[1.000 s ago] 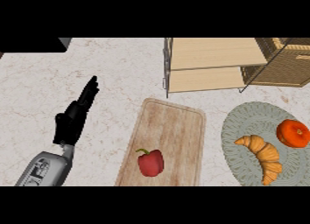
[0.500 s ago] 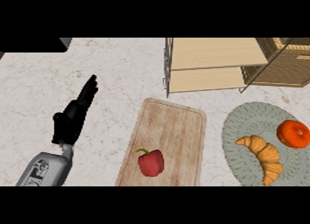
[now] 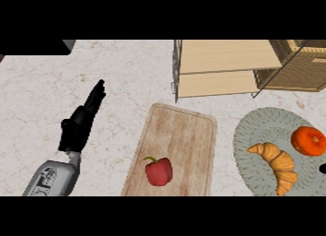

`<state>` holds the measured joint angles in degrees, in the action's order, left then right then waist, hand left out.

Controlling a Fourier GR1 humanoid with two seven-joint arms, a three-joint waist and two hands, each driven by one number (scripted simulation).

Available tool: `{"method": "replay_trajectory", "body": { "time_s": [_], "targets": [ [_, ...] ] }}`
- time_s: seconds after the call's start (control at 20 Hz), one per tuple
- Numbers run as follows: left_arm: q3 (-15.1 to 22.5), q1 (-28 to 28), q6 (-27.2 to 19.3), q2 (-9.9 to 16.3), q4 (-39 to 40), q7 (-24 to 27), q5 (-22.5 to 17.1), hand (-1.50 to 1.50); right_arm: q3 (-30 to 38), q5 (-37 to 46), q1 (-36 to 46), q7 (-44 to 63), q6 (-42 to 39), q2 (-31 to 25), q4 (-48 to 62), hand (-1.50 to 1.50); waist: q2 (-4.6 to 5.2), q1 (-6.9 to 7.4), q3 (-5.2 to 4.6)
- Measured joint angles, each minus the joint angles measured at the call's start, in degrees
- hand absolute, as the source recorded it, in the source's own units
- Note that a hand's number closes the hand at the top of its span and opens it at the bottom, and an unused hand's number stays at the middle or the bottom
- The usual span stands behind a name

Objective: Pick the squash from the placemat and place it in the tiered shelf

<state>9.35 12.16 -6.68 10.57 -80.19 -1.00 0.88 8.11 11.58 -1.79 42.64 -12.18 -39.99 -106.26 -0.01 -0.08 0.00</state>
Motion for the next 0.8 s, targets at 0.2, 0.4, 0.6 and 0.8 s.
{"method": "replay_trajectory", "body": {
  "time_s": [0.2, 0.4, 0.6, 0.8],
  "targets": [
    [-0.83, -1.18, 1.03, -0.44, -1.11, -0.02, 0.93, 0.00, 0.74, 2.69, 2.42, -0.30, -1.75, 2.44, 3.08, -1.50, 0.00, 0.09, 0.00],
    [-1.93, -1.39, 2.13, -0.88, -1.59, -0.29, 1.71, 0.00, 1.30, 4.89, 4.26, 0.19, -3.93, 4.59, 4.14, -1.50, 0.00, 0.08, 0.00],
    [-1.96, -1.90, 2.33, -2.03, -2.12, -0.98, 2.99, 0.00, 2.17, 7.11, 2.74, -0.63, -6.02, 6.10, 3.50, -1.50, -0.02, 0.00, 0.01],
    [-3.19, -1.70, 3.52, -2.40, -2.70, -1.61, 3.17, 0.00, 2.69, 9.91, 3.07, -1.49, -7.55, 7.89, 4.71, -1.50, -0.02, 0.04, -0.01]
  ]
}}
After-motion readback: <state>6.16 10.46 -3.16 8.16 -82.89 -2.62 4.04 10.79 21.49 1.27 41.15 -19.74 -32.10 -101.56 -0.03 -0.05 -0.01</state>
